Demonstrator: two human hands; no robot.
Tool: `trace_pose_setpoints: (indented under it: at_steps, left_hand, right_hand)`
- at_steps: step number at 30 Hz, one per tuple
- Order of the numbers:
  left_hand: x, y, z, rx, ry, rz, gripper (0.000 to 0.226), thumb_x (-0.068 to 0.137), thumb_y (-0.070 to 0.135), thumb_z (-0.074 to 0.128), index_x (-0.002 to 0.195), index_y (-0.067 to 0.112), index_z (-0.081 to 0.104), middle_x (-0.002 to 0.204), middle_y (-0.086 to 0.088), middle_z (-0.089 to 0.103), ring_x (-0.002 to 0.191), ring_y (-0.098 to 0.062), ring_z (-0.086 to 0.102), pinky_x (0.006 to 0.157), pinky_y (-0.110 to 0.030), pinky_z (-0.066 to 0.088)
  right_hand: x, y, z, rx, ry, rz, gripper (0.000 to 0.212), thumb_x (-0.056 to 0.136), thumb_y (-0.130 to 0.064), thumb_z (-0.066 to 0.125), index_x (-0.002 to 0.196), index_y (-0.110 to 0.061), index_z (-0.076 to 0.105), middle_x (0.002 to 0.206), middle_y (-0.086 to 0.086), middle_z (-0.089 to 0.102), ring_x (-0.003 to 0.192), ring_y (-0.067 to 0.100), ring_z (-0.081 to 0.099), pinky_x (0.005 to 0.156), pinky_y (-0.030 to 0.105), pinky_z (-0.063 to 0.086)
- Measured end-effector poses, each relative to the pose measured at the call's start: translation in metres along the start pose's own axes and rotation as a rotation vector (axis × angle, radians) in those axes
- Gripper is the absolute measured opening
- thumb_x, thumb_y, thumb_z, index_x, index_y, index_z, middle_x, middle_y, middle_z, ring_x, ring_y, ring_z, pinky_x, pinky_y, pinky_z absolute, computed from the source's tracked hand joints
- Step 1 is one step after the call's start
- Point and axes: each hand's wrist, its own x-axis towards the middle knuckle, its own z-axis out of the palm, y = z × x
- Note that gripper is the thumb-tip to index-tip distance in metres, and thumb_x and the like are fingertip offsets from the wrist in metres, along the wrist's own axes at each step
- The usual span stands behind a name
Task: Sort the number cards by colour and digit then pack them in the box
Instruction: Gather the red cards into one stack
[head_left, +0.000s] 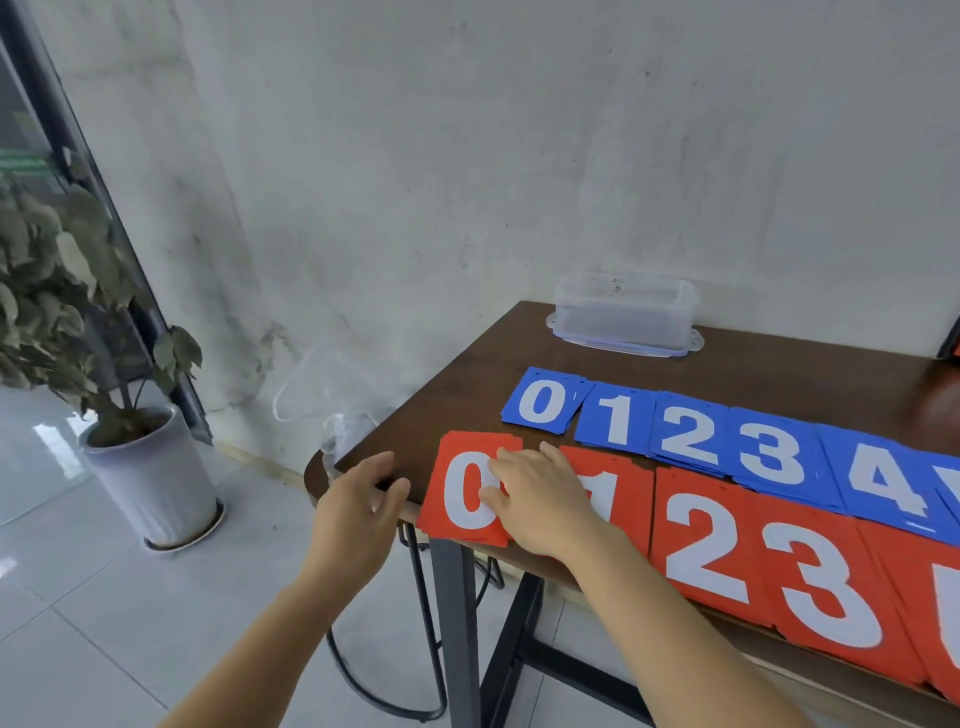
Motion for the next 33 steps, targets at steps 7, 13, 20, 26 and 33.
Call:
trace_pose_setpoints:
  at_steps: [7, 13, 20, 26, 33]
  left_hand:
    - [-0.018, -0.010, -0.003, -0.123, 0.041, -0.047, 0.034, 0.093, 0.025, 0.061, 0.124, 0.014, 0.061, 0.106, 0.000, 0.067, 0.098, -0.015, 0.063, 0.077, -0.019, 0.045]
    - [-0.039, -0.004, 0.000, -0.388, -0.084, -0.205, 0.043, 0.091, 0.031, 0.063, 0.130, 0.019, 0.053, 0.112, 0.004, 0.067, 0.092, -0.012, 0.067, 0.067, -0.017, 0.056]
    - [-0.057, -0.006, -0.006, -0.860, -0.317, -0.527, 0.042, 0.088, 0.007, 0.066, 0.128, 0.014, 0.053, 0.113, -0.010, 0.069, 0.102, -0.034, 0.066, 0.087, -0.050, 0.056]
    - [-0.075, -0.006, 0.001, -0.930, -0.250, -0.569, 0.042, 0.087, 0.000, 0.064, 0.124, 0.017, 0.054, 0.110, -0.012, 0.068, 0.100, -0.036, 0.063, 0.079, -0.048, 0.056]
    - [-0.085, -0.005, -0.005, -0.993, -0.174, -0.576, 0.042, 0.088, 0.001, 0.064, 0.127, 0.016, 0.055, 0.109, -0.011, 0.069, 0.098, -0.038, 0.065, 0.077, -0.051, 0.057]
  right_hand:
    - [-0.009, -0.022, 0.006, 0.102, -0.066, -0.083, 0.033, 0.104, -0.028, 0.036, 0.130, -0.011, 0.048, 0.134, 0.002, 0.047, 0.127, 0.020, 0.044, 0.105, 0.034, 0.039]
    - [-0.025, -0.040, 0.011, 0.116, -0.090, -0.123, 0.046, 0.105, -0.028, 0.035, 0.148, -0.014, 0.030, 0.159, 0.001, 0.021, 0.146, 0.017, 0.020, 0.115, 0.032, 0.025]
    - [-0.042, -0.045, 0.016, 0.113, -0.080, -0.183, 0.051, 0.105, -0.023, 0.036, 0.153, -0.019, 0.020, 0.161, -0.004, 0.013, 0.148, 0.012, 0.009, 0.117, 0.029, 0.018]
    - [-0.062, -0.051, 0.024, 0.164, -0.071, -0.285, 0.046, 0.104, -0.017, 0.035, 0.150, -0.023, 0.031, 0.159, -0.008, 0.020, 0.147, 0.007, 0.010, 0.117, 0.027, 0.018]
    - [-0.093, 0.000, -0.012, 0.281, 0.094, 0.014, 0.045, 0.105, -0.028, 0.033, 0.150, -0.028, 0.030, 0.156, -0.010, 0.028, 0.145, 0.006, 0.019, 0.115, 0.024, 0.021]
